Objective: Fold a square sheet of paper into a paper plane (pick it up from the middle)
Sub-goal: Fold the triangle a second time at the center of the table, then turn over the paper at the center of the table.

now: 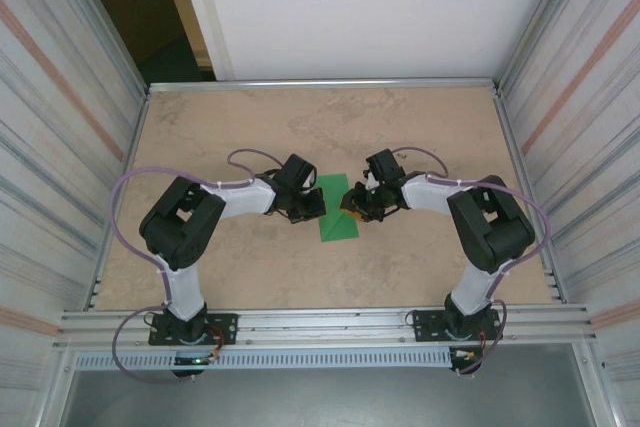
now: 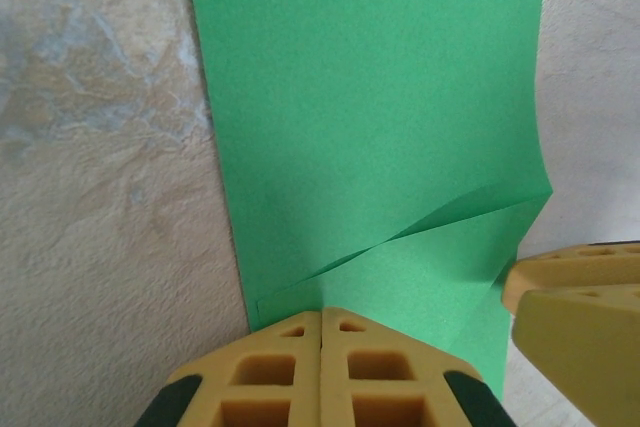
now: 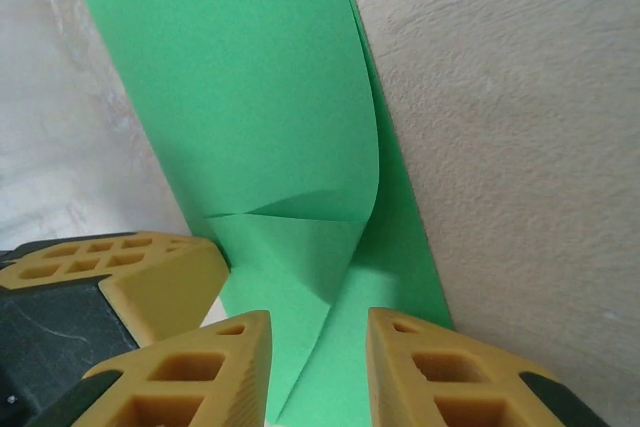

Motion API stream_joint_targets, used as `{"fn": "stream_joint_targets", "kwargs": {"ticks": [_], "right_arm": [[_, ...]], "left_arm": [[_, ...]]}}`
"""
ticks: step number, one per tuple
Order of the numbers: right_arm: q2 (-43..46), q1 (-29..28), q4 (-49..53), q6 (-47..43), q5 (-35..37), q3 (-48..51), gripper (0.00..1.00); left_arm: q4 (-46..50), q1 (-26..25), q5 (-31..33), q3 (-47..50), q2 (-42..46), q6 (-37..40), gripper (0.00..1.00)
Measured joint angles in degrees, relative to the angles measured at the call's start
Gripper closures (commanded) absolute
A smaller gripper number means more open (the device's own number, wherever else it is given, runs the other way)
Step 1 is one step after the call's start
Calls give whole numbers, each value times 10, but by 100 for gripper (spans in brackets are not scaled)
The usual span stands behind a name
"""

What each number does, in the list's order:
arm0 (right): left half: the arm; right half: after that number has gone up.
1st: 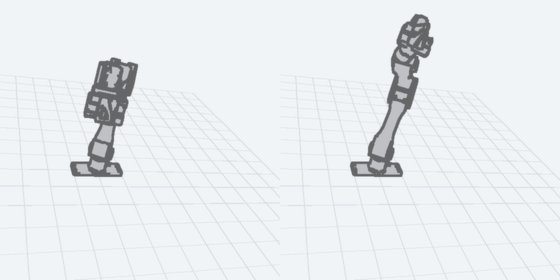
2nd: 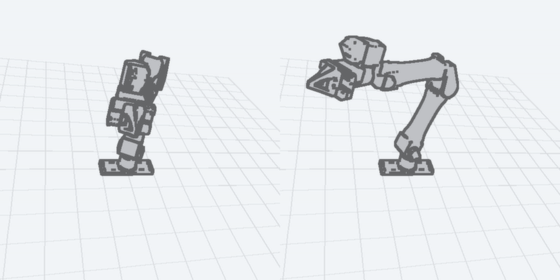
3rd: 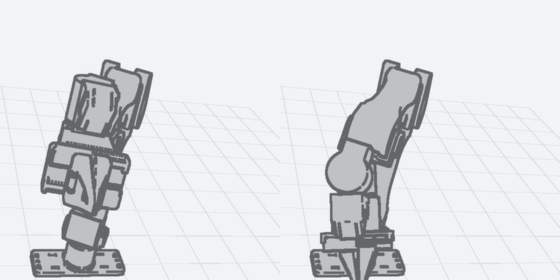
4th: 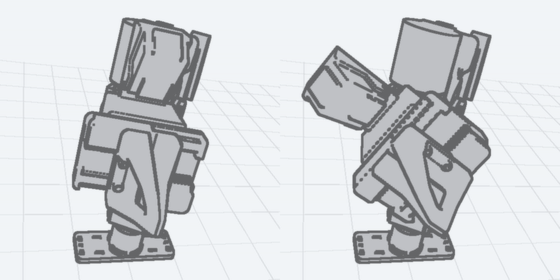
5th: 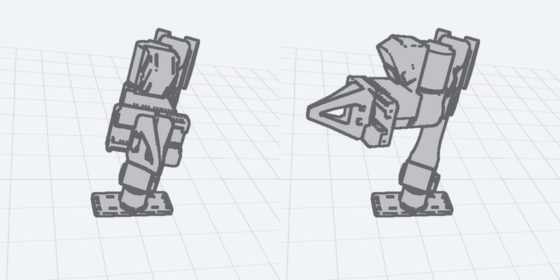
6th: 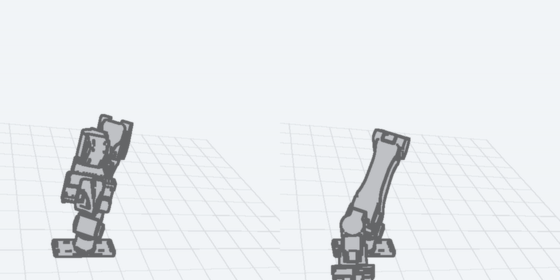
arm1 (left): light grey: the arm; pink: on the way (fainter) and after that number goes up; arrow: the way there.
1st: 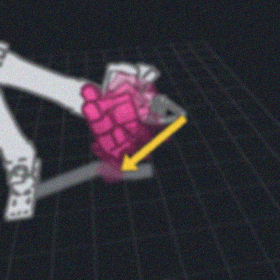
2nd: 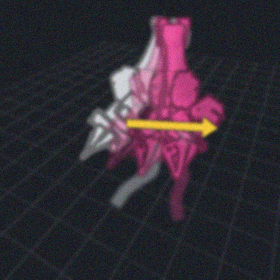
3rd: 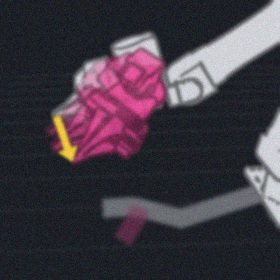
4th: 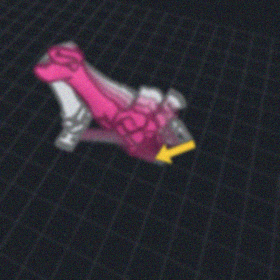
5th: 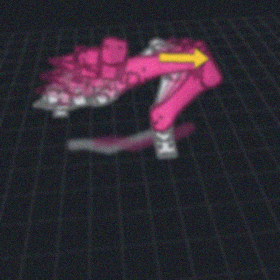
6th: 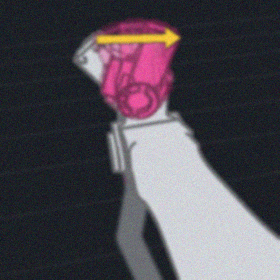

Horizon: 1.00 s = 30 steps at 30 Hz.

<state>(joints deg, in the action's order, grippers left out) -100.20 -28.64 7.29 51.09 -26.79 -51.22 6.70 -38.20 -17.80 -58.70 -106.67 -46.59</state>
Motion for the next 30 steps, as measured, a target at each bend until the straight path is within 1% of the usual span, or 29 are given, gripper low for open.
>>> {"fn": "stream_joint_targets", "kwargs": {"ticks": [5,8,11,17,23,26,28,30], "right_arm": [[-17,-2,-4,6,-3,-4,75],[-19,-2,-12,10,-5,-4,79],[-20,-2,-20,10,-5,-4,81],[-31,14,-29,10,-7,-14,83],[-47,33,-34,8,-16,-24,93],[-49,34,-37,8,-17,-28,100],[-49,35,-38,7,-18,-29,100],[-49,35,-38,7,-18,-29,95]], "left_arm": [[-7,0,-1,3,0,0,100],[-8,0,-1,4,0,0,100],[-10,0,-1,6,0,0,100],[-24,3,-8,14,1,0,100],[-34,4,-11,20,3,0,100],[-37,4,-11,22,4,0,100],[-37,4,-11,22,4,0,100],[-38,6,-12,23,4,0,100]]}}
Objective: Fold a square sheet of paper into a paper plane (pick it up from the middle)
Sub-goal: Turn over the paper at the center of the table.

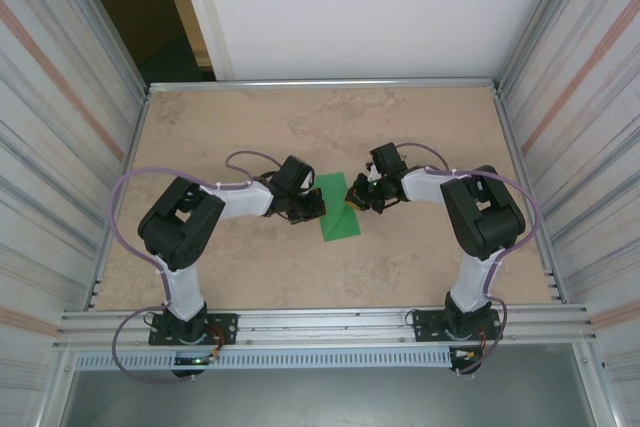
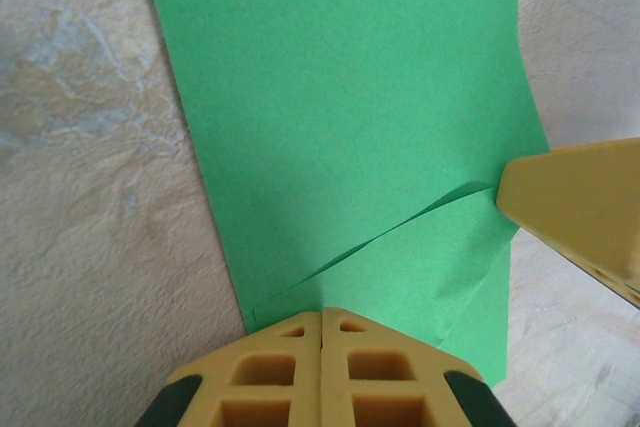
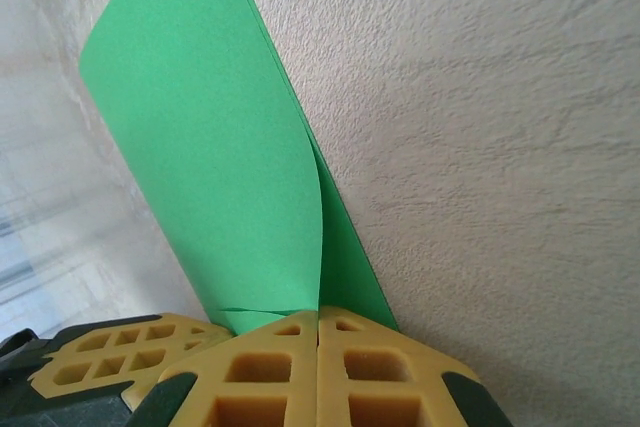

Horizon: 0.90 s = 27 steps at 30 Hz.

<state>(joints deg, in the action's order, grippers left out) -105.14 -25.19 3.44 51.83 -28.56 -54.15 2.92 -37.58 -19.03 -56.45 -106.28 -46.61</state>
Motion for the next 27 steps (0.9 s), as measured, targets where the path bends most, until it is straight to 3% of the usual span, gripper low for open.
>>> {"fn": "stream_joint_targets", "kwargs": {"ticks": [4,10,19,23,27], "right_arm": [[0,-1,-2,-3,-3,0,86],[0,-19,-3,-13,-13,0,86],[2,-30,-4,-16,-15,1,98],[14,-29,-3,-21,-13,3,100],[57,-23,-4,-31,-11,4,100]], "left_arm": [[-3,0,-2,2,0,0,100],[-4,1,-4,3,0,0,100],[-7,4,-5,6,5,0,99],[13,17,-3,16,27,0,87],[16,49,0,46,107,-12,72]]}}
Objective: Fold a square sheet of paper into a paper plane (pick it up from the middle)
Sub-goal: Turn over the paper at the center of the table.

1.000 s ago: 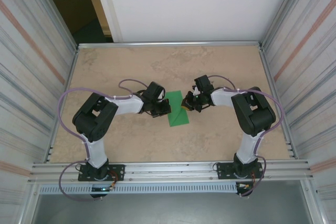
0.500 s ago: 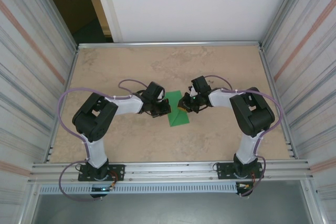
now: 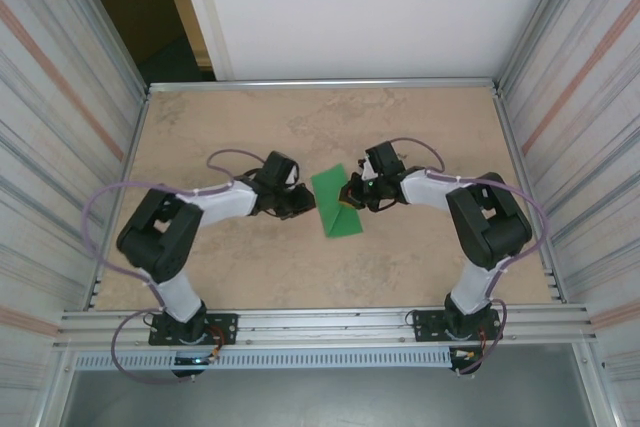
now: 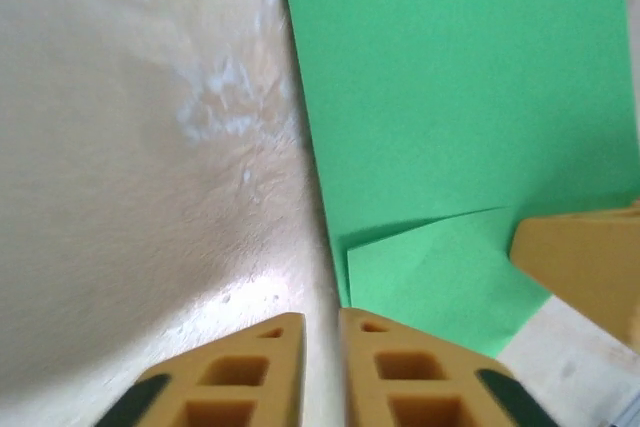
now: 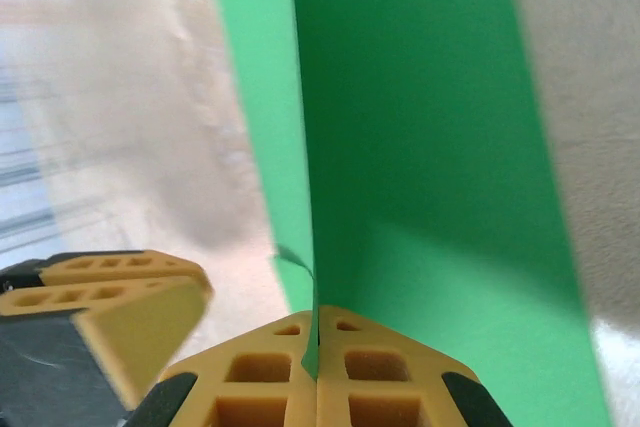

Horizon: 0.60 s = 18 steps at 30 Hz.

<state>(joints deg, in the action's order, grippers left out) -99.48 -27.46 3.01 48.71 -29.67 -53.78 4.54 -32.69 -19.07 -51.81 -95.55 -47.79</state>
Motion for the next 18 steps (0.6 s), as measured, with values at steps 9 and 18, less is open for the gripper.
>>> {"fn": "stream_joint_targets", "kwargs": {"ticks": [9,18], "right_arm": [[143,47,-31,-11,-24,1,100],[191,69,-97,42,-95,-1,99]], "left_arm": [[-170,38,-52,119,143,-91,19],[-364,-6,-93,134,153,-152,2]]}}
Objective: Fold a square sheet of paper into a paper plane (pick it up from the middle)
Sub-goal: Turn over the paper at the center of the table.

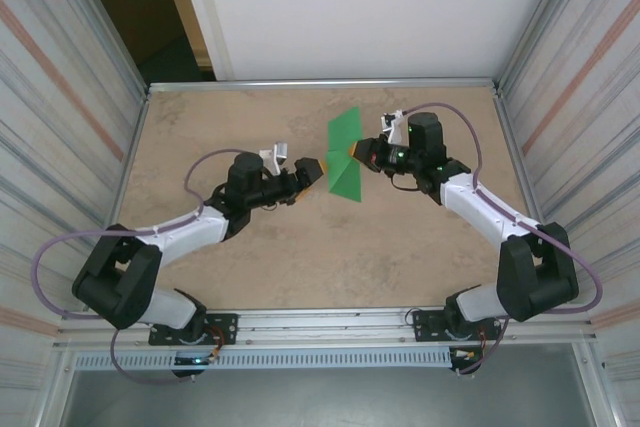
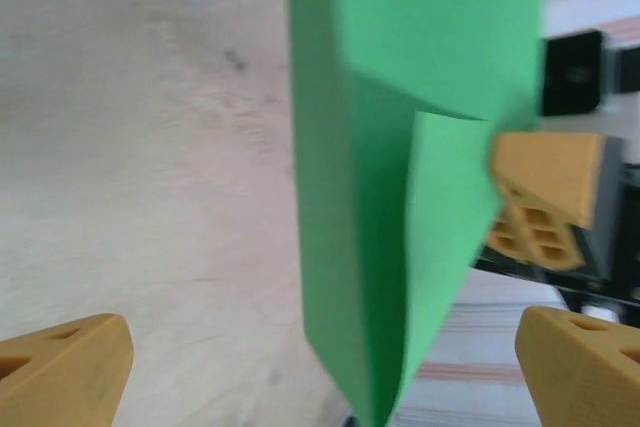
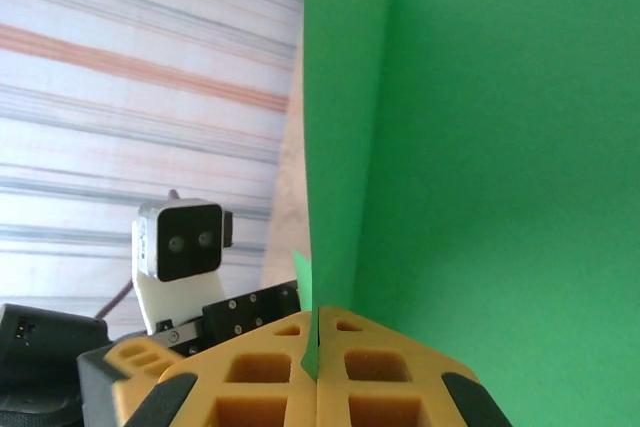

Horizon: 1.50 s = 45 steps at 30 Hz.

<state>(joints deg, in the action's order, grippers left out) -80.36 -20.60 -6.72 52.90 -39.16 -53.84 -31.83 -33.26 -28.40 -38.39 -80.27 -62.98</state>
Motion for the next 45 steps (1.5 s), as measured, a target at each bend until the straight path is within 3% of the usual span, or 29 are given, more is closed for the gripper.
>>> {"fn": "stream_joint_targets", "kwargs": {"ticks": [6,16,32,34,36,39,45], "right_arm": [[0,0,-35,40,-36,-7,98],[0,1,-49,65,-61,-10,97],[7,16,-49,66,-72,-10,93],[7,16,-48,66,-72,-10,86],[8,17,-43,61,-72,-10,69],[14,24,-9,38,-65,-11,52],[54,76,107,-31,-5,-18,33]], "left_arm": [[-29,-17,-21,-34,0,-3,6],[-47,-17,-42,-63,-19,-9,42],[-49,-9,-45,-62,-19,-13,82],[-46,-8,-47,-63,-20,-14,87],[-42,-8,-49,-63,-21,-13,91],[-35,-4,-50,-63,-21,-11,94],[31,11,-38,-63,-12,32,94]]}}
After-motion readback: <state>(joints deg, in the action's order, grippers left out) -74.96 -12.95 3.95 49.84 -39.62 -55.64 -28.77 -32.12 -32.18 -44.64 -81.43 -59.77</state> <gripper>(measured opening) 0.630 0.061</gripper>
